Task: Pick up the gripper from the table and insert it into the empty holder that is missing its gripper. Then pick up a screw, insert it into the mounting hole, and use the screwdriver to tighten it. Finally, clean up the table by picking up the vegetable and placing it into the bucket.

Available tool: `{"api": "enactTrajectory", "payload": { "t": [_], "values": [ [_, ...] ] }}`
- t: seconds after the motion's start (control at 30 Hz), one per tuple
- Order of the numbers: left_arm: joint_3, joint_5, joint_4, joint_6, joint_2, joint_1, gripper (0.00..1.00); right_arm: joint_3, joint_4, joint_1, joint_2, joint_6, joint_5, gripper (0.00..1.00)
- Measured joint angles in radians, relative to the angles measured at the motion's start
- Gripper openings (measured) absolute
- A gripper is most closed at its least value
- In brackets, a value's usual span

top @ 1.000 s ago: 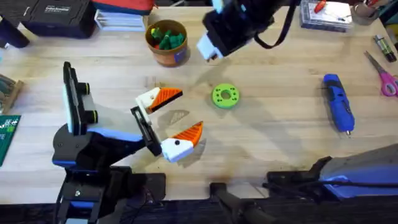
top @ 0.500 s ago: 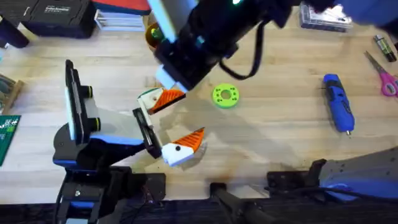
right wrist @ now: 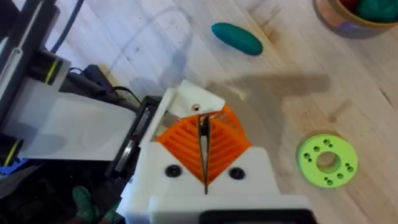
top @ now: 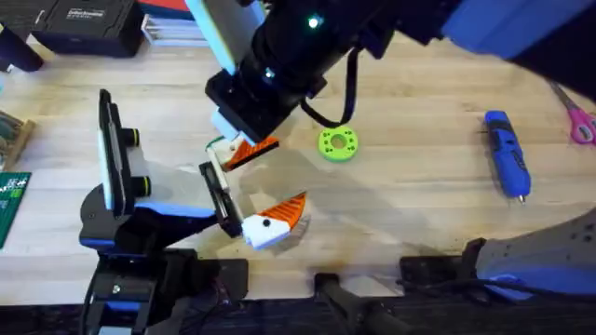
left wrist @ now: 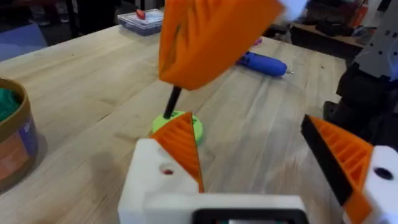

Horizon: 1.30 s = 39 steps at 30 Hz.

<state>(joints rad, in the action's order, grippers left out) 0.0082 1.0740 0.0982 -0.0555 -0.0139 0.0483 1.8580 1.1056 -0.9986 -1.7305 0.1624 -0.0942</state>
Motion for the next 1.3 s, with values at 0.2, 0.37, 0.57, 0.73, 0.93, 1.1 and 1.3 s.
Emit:
{"api": "enactTrajectory", "payload": {
  "t": [0.2,0.37,0.57,0.73,0.93,1.1,1.3],
  "values": [
    [0.0,0.0,0.0,0.0,0.0,0.0,0.985,0.0,0.0,-0.003,-0.041,0.002,-0.011,0.007],
    [0.0,0.0,0.0,0.0,0.0,0.0,0.985,0.0,-0.004,-0.003,-0.065,0.002,-0.02,0.007],
    [0.0,0.0,0.0,0.0,0.0,0.0,0.985,0.0,-0.006,-0.003,-0.064,0.002,-0.033,0.007],
    [0.0,0.0,0.0,0.0,0.0,0.0,0.985,0.0,-0.006,-0.006,-0.064,0.001,-0.052,0.007],
    [0.0,0.0,0.0,0.0,0.0,0.0,0.985,0.0,-0.005,-0.008,-0.064,-0.003,-0.06,0.007],
    [0.0,0.0,0.0,0.0,0.0,0.0,0.985,0.0,0.001,-0.008,-0.065,-0.006,-0.061,0.007],
    [0.0,0.0,0.002,-0.012,-0.001,0.0,0.985,0.01,0.004,-0.007,-0.093,-0.006,-0.067,0.007]
  ]
}}
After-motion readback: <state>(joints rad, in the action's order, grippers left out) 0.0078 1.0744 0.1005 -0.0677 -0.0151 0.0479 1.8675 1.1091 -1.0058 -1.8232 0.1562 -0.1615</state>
